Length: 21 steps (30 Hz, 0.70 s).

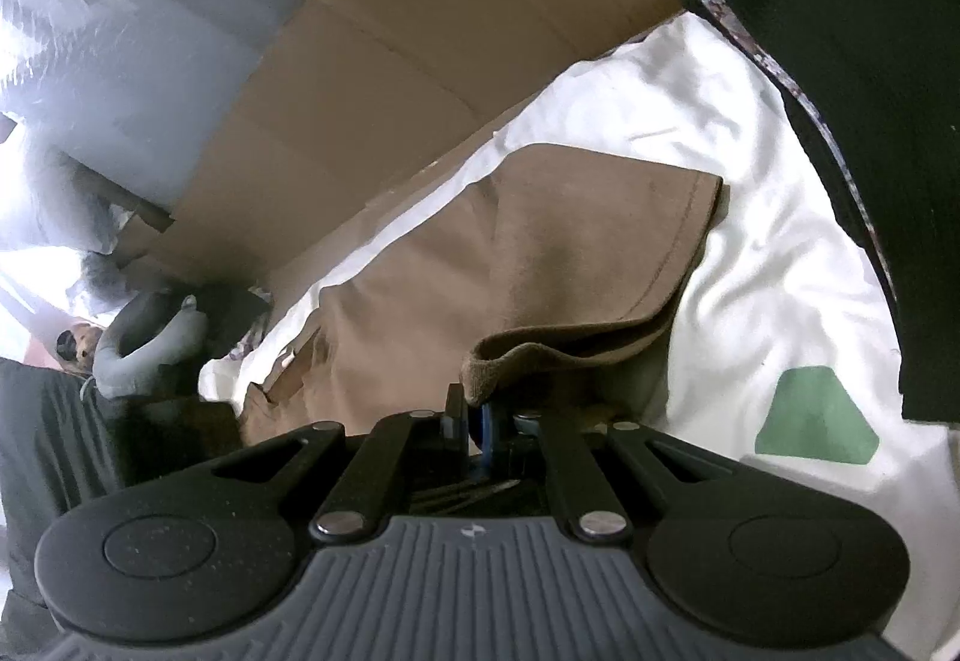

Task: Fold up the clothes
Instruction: 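Open both tools and release the brown T-shirt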

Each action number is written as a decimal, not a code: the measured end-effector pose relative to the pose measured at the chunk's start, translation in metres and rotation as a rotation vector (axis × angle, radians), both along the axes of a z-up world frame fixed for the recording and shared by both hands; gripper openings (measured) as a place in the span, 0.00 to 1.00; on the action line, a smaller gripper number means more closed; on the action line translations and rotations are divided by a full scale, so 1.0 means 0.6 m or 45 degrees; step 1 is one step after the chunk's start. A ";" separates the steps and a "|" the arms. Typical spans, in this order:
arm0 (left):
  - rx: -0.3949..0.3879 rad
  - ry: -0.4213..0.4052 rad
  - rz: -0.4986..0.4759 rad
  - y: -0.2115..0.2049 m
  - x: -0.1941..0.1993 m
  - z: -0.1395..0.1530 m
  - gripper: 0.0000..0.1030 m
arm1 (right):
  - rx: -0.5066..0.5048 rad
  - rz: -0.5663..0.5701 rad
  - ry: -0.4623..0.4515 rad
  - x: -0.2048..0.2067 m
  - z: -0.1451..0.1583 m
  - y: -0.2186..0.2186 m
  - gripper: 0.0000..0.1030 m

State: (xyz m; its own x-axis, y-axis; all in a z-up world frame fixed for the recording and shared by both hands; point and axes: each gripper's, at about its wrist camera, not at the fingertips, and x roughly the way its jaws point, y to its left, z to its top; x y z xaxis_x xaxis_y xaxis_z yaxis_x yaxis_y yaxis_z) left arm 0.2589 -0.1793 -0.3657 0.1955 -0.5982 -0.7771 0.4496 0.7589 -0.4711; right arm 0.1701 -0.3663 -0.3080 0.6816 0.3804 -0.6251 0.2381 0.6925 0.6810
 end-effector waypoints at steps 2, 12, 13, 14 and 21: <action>-0.019 -0.007 0.016 0.025 -0.004 0.015 0.33 | -0.019 0.014 -0.002 0.000 0.002 0.006 0.03; -0.023 -0.041 0.218 0.120 0.022 0.052 0.33 | -0.231 0.143 0.014 -0.011 0.002 0.066 0.11; -0.027 -0.039 0.237 0.126 0.027 0.052 0.33 | -0.252 0.166 0.032 -0.012 -0.001 0.073 0.17; -0.032 -0.035 0.255 0.137 0.028 0.055 0.33 | -0.272 0.189 0.051 -0.013 -0.004 0.079 0.32; -0.053 -0.043 0.277 0.151 0.028 0.071 0.33 | -0.383 0.301 0.177 -0.055 0.004 0.103 0.45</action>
